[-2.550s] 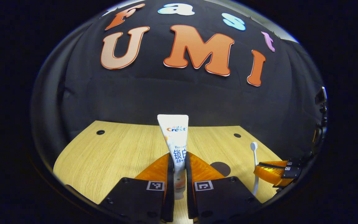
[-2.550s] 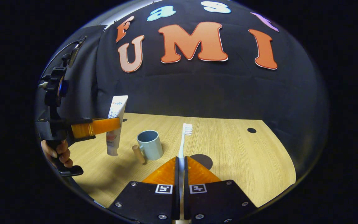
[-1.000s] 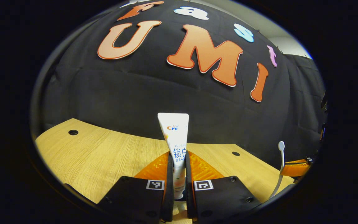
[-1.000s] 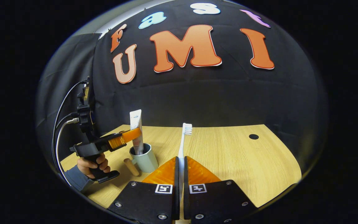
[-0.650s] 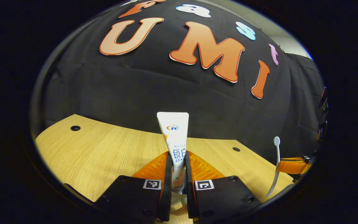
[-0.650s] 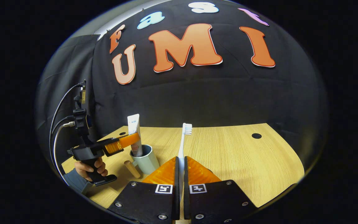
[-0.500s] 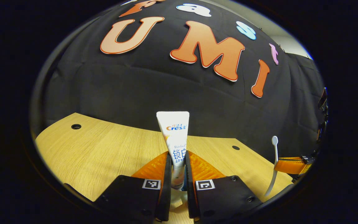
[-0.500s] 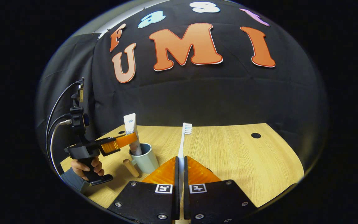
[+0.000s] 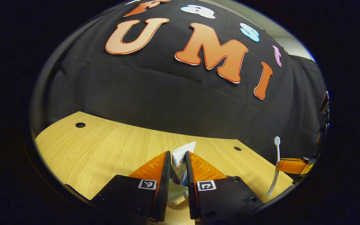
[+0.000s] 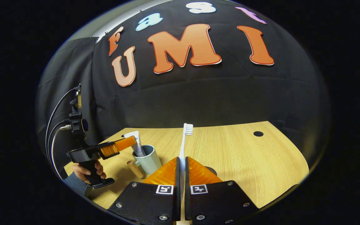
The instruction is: Put the toothbrush and toothpaste on the desktop into the cup, then pick up the cup and place it on the coaster on the desktop.
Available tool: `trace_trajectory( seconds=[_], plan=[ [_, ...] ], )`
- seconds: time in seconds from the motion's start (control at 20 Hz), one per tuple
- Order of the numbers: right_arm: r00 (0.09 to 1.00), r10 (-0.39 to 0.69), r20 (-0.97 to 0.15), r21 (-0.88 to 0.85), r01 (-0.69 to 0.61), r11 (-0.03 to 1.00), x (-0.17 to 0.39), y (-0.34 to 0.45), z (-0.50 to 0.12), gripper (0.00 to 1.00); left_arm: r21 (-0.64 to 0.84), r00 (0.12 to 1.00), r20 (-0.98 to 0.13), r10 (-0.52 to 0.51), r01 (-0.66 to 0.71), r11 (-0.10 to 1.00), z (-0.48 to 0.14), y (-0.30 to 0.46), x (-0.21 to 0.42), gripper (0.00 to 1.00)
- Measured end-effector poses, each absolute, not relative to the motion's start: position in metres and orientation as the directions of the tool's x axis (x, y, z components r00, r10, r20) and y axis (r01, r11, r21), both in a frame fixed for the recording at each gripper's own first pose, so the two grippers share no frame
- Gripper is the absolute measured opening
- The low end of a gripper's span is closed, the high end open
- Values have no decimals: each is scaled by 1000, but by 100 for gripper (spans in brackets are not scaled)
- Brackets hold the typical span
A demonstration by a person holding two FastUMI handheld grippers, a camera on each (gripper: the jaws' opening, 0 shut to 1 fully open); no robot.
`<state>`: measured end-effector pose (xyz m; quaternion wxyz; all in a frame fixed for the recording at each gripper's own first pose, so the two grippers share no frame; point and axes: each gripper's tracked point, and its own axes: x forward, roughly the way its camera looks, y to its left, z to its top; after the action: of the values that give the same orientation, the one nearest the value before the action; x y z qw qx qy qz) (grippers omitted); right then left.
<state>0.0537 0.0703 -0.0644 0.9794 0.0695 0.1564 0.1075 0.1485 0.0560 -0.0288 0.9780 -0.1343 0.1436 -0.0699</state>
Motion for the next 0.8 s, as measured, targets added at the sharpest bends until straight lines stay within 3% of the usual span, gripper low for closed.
trace_trajectory(
  seconds=[0.1,0.3,0.35,0.4,0.55,0.75,0.8],
  plan=[
    [934,247,-257,173,-207,963,57,77,-57,6,-293,950,-254,-179,101,951,-26,60,143,34],
    [933,293,-209,186,-256,949,63,98,-52,5,-287,951,-264,-162,83,954,-25,70,131,65],
    [932,302,-200,191,-265,945,65,102,-51,6,-285,952,-264,-155,77,955,-24,74,126,78],
    [932,311,-186,198,-274,941,67,107,-48,6,-285,954,-261,-148,70,956,-22,78,123,73],
    [933,334,-135,222,-300,928,76,118,-41,6,-276,960,-250,-129,57,960,-17,87,112,85],
    [916,384,-114,276,-342,898,88,137,-48,5,-246,971,-228,-67,9,969,-6,109,98,87],
    [915,387,-110,282,-345,895,91,138,-49,5,-241,975,-217,-54,0,971,-1,113,95,92]
  ],
)
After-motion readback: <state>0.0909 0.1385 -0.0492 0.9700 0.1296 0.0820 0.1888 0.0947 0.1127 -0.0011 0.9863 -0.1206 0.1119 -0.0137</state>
